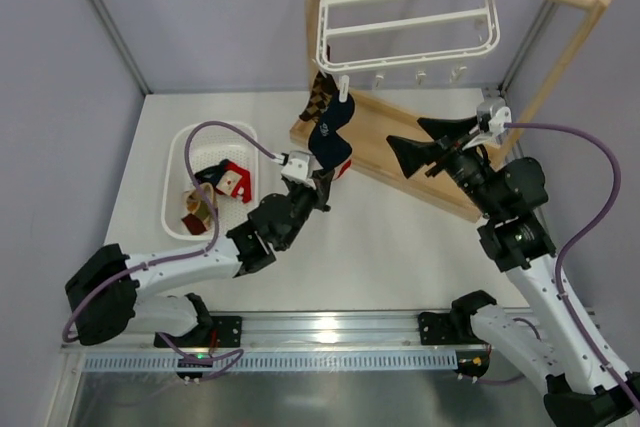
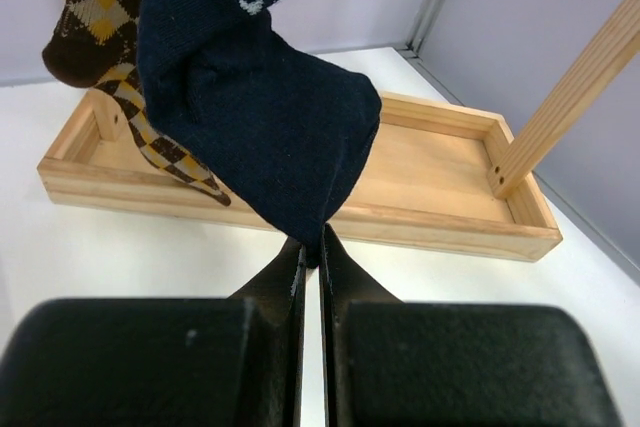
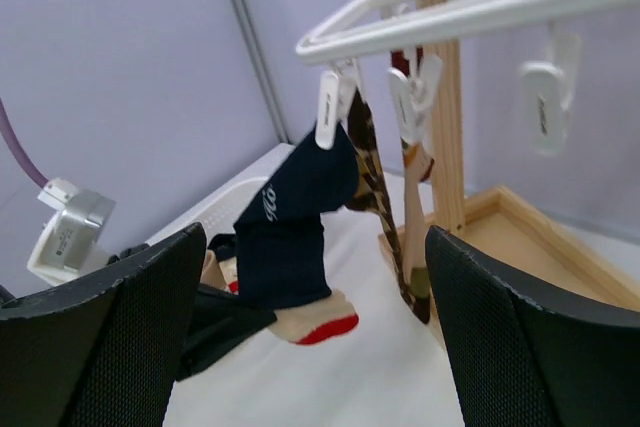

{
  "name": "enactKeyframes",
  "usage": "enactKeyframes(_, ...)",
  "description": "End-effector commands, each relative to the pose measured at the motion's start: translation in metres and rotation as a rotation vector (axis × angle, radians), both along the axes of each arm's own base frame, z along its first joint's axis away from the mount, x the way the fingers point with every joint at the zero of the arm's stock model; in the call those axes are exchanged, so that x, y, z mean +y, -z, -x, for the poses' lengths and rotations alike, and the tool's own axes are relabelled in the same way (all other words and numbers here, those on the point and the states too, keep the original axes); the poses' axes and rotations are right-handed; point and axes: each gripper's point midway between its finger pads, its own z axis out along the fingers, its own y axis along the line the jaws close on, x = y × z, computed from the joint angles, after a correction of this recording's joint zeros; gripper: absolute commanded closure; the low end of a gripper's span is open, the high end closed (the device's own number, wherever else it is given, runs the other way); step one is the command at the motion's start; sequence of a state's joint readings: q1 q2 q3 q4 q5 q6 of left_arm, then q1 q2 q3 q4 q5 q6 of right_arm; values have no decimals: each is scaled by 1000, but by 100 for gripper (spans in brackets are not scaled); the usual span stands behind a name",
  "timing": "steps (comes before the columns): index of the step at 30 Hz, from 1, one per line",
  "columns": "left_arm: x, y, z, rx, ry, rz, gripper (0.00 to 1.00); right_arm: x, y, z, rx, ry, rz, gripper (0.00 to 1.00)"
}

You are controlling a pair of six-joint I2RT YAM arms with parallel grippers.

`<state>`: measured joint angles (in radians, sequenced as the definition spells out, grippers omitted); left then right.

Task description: Remove the socks clipped to the hanger

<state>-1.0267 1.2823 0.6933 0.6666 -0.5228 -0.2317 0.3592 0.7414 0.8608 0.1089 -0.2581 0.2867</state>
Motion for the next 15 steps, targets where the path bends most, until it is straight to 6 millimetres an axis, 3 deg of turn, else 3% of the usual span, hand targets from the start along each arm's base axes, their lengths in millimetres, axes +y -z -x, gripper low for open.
enactKeyframes(1,5,1,10,50,19,8,100,29,-22,-3,-24,-148,16,10)
enactKeyframes(5,5,-8,21,72,75,26,100,45,-40,-14,-38,-216,-3,10)
enactKeyframes(15,6,-21,41,104,161,67,100,75,-45,-31,-50,-356,-72,10)
